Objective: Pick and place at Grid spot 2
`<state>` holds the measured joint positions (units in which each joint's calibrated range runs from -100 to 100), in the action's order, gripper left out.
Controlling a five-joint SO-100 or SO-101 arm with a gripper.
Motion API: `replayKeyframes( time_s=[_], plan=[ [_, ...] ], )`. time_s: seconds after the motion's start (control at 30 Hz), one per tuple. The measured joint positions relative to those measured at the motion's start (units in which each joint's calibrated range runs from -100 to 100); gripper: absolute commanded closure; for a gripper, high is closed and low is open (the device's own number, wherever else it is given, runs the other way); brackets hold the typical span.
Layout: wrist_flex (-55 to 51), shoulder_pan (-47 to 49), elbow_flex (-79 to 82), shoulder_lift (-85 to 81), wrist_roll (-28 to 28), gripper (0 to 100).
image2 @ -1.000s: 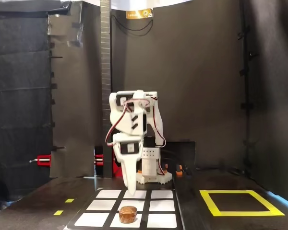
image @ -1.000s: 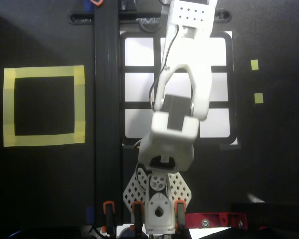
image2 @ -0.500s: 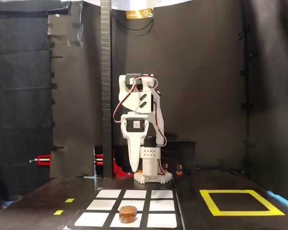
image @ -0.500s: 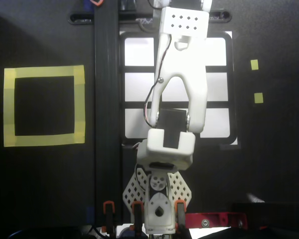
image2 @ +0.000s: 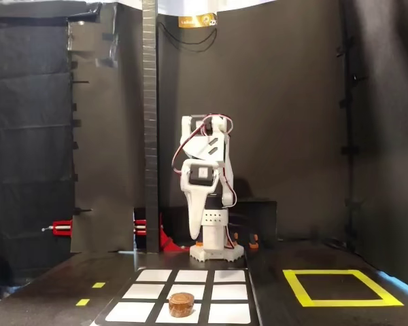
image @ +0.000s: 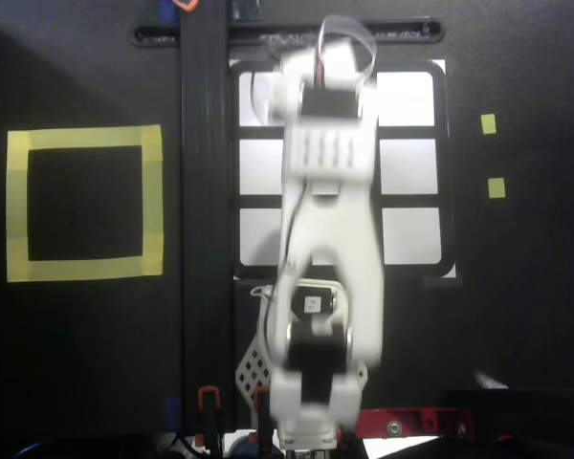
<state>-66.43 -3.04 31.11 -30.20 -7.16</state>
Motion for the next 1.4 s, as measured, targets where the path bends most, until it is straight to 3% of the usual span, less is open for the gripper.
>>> replayKeyframes(
  time_s=[0.3, 0.53, 0.97, 1.4],
  plan=[
    [18.3, 2.05, 36.86, -33.25, 1.9, 100],
    [20.52, 3.36, 52.74, -51.26, 3.61, 100],
    [20.93, 3.94, 67.61, -69.02, 4.35, 100],
    [21.09, 3.36, 68.43, -69.36, 6.35, 100]
  ],
)
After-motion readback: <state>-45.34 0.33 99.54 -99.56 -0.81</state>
